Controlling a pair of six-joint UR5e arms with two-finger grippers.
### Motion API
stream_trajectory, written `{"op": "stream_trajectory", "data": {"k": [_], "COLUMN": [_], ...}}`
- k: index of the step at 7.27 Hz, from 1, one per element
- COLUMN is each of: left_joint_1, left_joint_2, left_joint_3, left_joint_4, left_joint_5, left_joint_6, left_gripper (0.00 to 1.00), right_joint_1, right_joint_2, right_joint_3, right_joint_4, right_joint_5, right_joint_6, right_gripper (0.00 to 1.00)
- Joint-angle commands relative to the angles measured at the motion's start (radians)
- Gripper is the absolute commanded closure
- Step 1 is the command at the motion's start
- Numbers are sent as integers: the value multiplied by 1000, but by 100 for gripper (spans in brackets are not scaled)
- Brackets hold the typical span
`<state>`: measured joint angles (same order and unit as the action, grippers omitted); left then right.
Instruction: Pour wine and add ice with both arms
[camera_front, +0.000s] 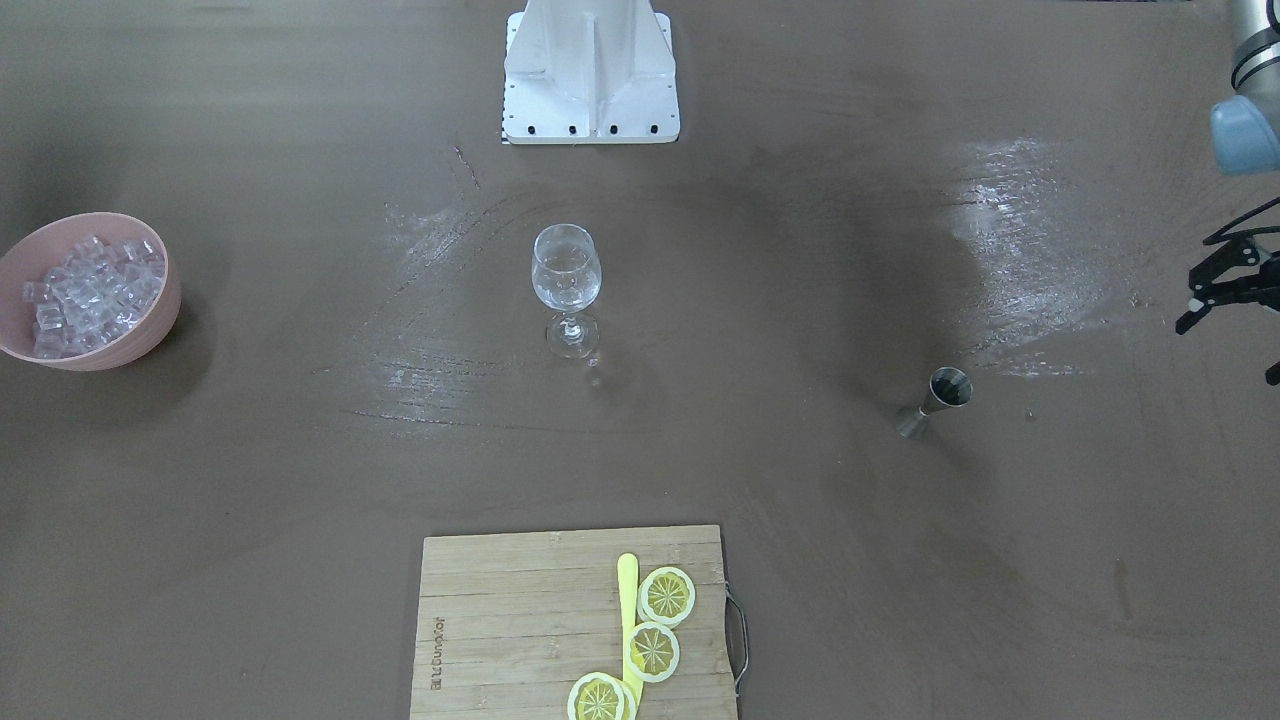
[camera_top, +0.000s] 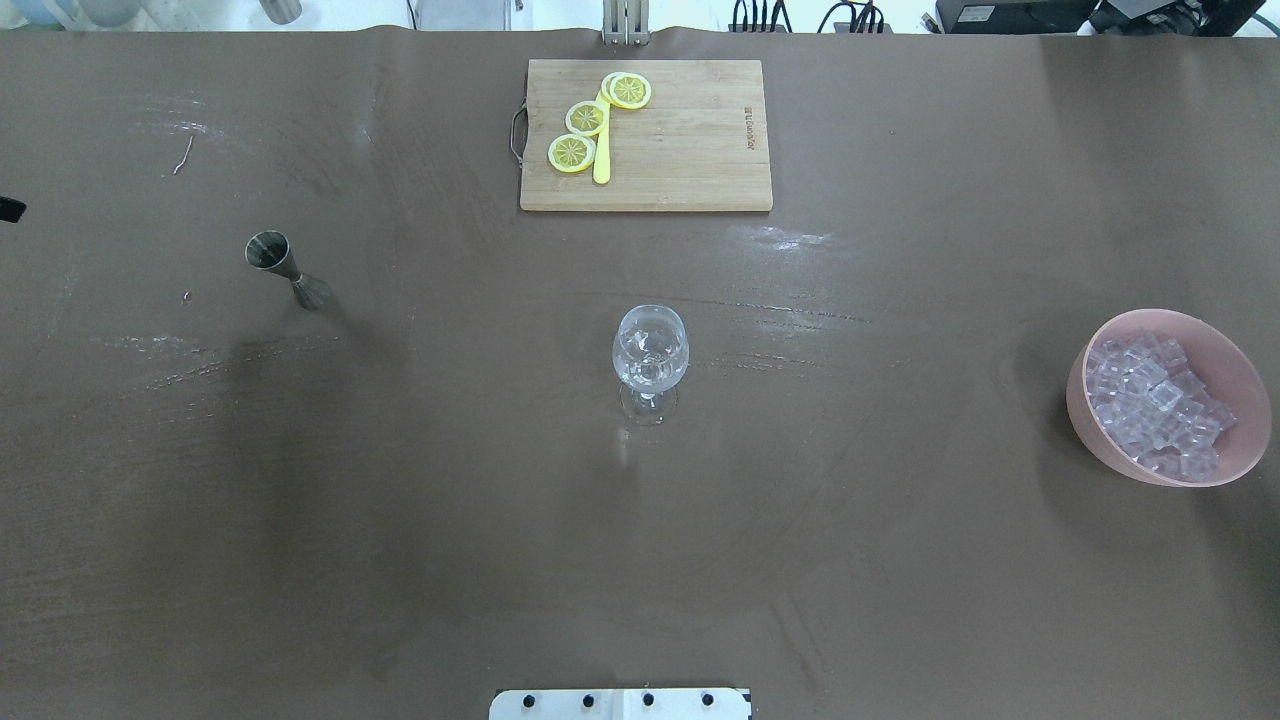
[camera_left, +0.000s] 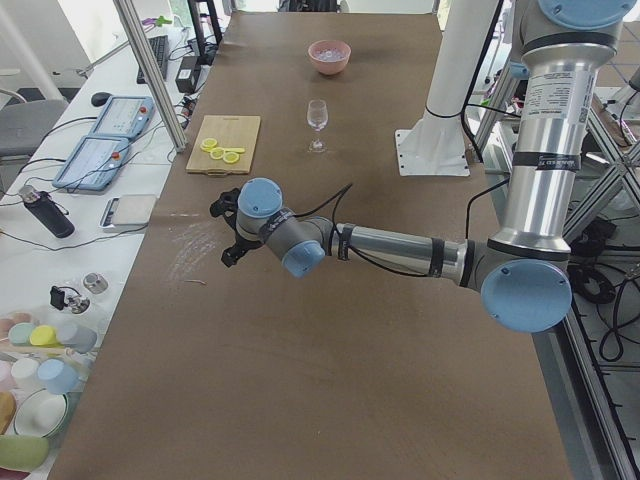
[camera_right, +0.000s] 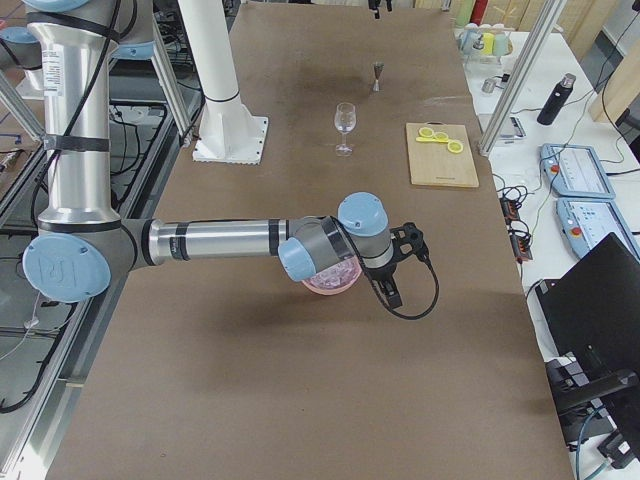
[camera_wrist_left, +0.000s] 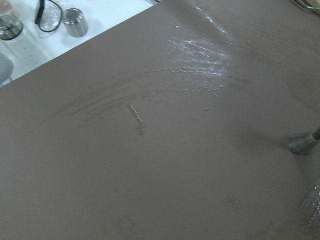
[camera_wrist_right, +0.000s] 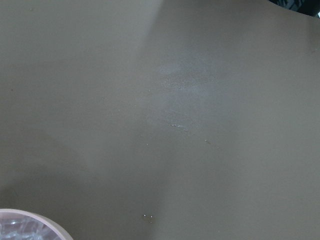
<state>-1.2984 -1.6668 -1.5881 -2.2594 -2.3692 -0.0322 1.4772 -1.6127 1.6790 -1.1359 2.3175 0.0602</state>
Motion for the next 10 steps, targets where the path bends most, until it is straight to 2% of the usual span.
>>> {"op": "stream_trajectory", "data": {"k": [1, 3, 4, 6, 8, 10], "left_joint_1": [132, 175, 209, 226, 302, 343], "left_joint_2": [-37, -95, -97, -123, -123, -117], "left_joint_3": [4, 43, 80, 216, 232, 259], "left_joint_4": [-31, -35, -93, -266, -382, -469], "left_joint_5": [103, 113, 116, 131, 226, 315], "left_joint_6": [-5, -3, -5, -14, -122, -135], "left_gripper": [2, 3, 3, 2, 3, 3], "right_joint_1": [-9, -11, -11, -11, -11, -9], "right_joint_2": [0, 0, 0, 0, 0, -3], "right_joint_3": [-2, -2, -4, -4, -4, -4], "right_joint_4": [5, 5, 5, 7, 7, 5], "right_joint_5": [0, 0, 0, 2, 0, 2], "right_joint_6": [3, 3, 3, 3, 3, 3], "right_gripper": [0, 0, 0, 0, 0, 0]}}
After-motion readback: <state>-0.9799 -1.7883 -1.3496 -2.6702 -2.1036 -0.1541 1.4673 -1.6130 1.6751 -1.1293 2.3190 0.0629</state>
